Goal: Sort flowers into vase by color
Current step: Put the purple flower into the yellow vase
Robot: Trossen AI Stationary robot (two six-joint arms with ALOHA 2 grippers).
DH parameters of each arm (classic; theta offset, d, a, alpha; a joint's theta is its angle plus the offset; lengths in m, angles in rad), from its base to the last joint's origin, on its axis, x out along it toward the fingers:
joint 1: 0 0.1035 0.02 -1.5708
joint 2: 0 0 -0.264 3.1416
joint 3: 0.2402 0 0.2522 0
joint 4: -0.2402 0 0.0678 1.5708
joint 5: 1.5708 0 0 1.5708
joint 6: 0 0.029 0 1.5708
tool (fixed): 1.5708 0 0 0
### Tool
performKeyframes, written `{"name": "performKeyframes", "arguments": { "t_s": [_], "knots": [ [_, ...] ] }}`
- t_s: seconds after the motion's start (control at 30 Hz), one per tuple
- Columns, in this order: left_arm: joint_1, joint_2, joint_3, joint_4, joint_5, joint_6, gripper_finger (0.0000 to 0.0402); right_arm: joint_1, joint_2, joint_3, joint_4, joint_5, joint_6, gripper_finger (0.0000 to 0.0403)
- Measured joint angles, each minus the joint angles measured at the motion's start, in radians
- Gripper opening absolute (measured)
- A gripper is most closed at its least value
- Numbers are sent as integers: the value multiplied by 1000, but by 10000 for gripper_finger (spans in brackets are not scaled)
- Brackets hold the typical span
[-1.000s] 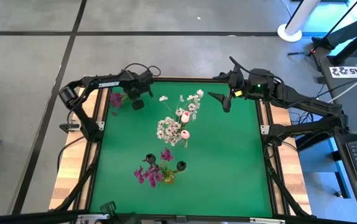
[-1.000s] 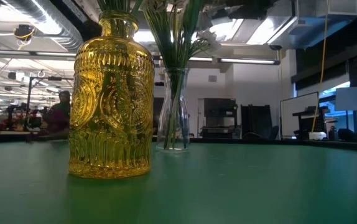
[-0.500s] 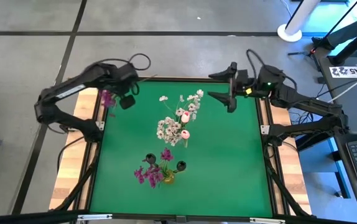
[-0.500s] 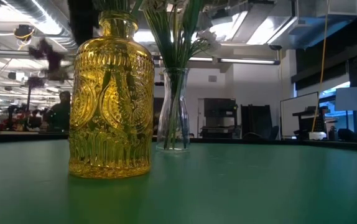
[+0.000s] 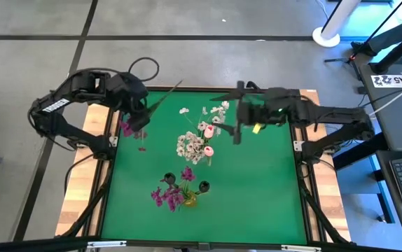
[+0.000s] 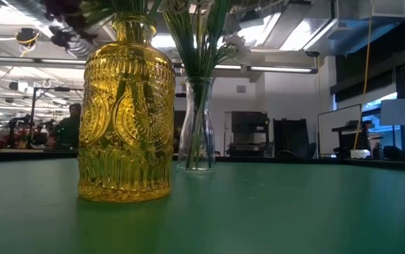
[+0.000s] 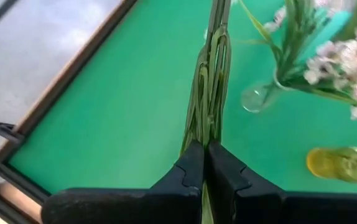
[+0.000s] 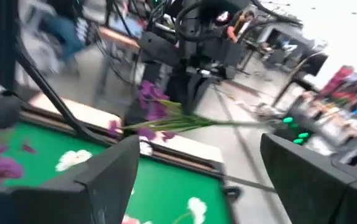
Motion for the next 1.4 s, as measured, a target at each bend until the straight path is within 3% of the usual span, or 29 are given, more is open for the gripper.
{"name": "performKeyframes", "arguments": {
  "t_s": [0.17,0.37,0.57,0.93,1.1,1.4],
  "knots": [
    [-54,4,0,-30,0,-58,0,82,150,147,-43,188,-228,330],
    [-110,25,0,-29,2,-90,0,120,336,279,-45,329,-458,330],
    [-172,54,0,-27,18,-117,0,125,460,402,-49,375,-560,330],
    [-294,63,0,77,25,-160,0,116,481,429,-106,382,-547,326],
    [-334,63,0,104,44,-161,0,116,481,429,-129,390,-535,282],
    [-362,62,0,131,44,-160,0,116,481,429,-181,431,-535,149]
  ]
}}
